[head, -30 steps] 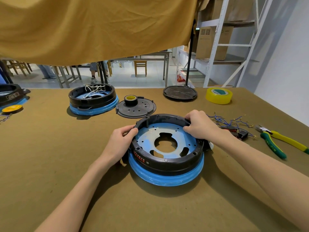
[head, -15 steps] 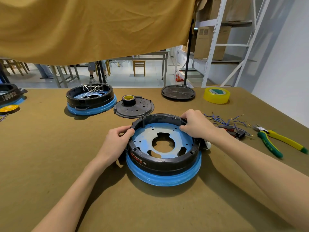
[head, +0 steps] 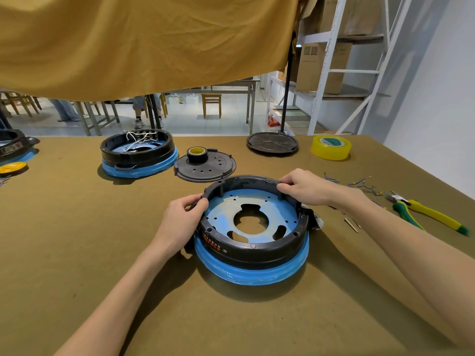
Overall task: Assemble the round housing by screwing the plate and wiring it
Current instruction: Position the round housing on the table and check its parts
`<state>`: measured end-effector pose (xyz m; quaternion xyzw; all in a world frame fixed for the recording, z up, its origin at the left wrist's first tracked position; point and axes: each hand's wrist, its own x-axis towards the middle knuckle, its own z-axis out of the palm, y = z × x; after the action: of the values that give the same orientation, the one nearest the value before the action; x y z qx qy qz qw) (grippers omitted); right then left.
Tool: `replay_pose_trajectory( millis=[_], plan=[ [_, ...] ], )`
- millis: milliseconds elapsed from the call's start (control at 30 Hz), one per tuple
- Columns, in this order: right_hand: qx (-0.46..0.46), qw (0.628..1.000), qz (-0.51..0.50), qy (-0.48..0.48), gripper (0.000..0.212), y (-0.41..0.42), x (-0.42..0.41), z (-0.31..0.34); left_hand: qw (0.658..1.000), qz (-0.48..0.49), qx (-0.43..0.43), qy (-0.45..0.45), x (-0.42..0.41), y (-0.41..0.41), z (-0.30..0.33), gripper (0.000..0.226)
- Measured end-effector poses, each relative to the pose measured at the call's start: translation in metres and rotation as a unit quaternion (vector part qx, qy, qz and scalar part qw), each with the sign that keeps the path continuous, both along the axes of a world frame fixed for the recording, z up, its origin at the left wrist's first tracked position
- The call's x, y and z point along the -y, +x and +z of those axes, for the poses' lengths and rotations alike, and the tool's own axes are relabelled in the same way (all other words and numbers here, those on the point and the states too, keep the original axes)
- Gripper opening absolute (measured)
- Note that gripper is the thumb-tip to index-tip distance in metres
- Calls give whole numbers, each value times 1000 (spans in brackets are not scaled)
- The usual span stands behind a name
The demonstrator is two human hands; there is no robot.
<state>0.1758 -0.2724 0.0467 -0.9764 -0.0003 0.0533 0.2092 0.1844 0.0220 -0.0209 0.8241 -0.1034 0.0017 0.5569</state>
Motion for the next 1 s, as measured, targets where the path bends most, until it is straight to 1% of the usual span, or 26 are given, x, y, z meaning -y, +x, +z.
replay_pose_trajectory(
  millis=[133, 267, 333, 367, 433, 500, 533, 600, 667, 700, 767, 833, 867, 933, 1000],
  plan=[
    [6, 1000, -1, -9, 36, 1, 0, -2, 1000, -4, -4, -8, 1, 0, 0, 45],
    [22, 1000, -7, 5, 34, -3, -1, -6, 1000, -12, -7, 12, -1, 0, -1, 48],
    [33, 999, -10, 15, 34, -6, -4, -8, 1000, -6, 9, 18, -2, -2, 1, 50],
    [41, 999, -13, 18, 35, -8, -5, -10, 999, 3, 34, 27, -2, -3, 3, 52],
    [60, 998, -19, 19, 34, -12, -8, -13, 992, 25, 112, 61, -2, -7, 9, 56],
    [66, 997, -21, 33, 33, -14, -7, -13, 977, 27, 196, 84, 2, -13, 19, 50],
    [67, 996, -25, 51, 34, -16, -5, -12, 970, 14, 224, 91, 6, -17, 25, 46],
    [96, 990, -47, 97, 38, -20, 1, -10, 964, -46, 240, 108, 20, -25, 36, 46],
    [154, 973, -95, 142, 40, -26, 13, -10, 953, -134, 224, 151, 42, -36, 43, 56],
    [177, 964, -120, 156, 38, -31, 20, -11, 942, -174, 219, 186, 55, -40, 44, 61],
    [185, 960, -149, 149, 33, -45, 31, -18, 913, -233, 218, 255, 79, -48, 43, 64],
    [144, 975, -130, 111, 28, -59, 34, -29, 892, -260, 207, 306, 91, -50, 42, 64],
    [122, 983, -109, 86, 27, -64, 34, -36, 888, -266, 195, 320, 93, -49, 42, 63],
    [113, 989, -78, 52, 30, -69, 32, -44, 887, -279, 174, 323, 92, -47, 42, 59],
    [108, 991, -50, 64, 31, -70, 32, -44, 889, -288, 166, 315, 91, -47, 42, 56]
  ],
)
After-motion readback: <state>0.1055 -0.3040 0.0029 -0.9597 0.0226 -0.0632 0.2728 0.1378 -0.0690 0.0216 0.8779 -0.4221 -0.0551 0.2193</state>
